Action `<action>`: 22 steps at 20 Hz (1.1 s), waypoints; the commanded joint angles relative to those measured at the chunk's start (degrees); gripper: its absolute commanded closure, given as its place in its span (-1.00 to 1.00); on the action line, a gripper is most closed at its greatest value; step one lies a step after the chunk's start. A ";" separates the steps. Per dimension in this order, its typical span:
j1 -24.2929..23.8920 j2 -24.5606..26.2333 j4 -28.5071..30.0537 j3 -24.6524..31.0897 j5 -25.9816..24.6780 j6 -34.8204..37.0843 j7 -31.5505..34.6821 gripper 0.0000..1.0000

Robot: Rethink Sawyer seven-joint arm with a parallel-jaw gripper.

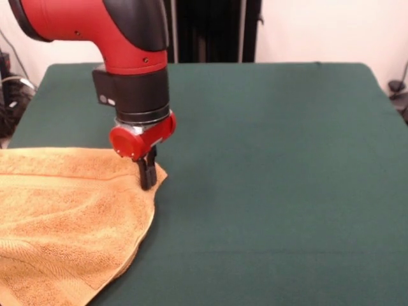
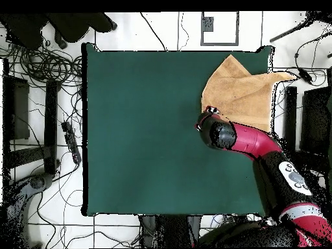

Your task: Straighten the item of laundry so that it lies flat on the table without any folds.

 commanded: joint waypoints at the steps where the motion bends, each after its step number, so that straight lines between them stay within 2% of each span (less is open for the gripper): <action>1: 1.64 -2.21 -1.83 -1.24 -0.63 4.80 9.86 1.00; 4: 1.54 -0.61 -2.80 -0.90 -0.46 4.44 9.56 1.00; 8: 2.32 4.23 -6.77 -1.97 -1.50 2.86 9.01 1.00; 11: 0.90 6.68 -8.02 -0.82 -2.11 2.29 7.41 1.00; 18: -3.38 9.09 -6.20 4.36 -1.16 2.97 5.58 1.00; 22: -3.80 9.37 -5.40 4.65 -0.11 4.81 6.66 1.00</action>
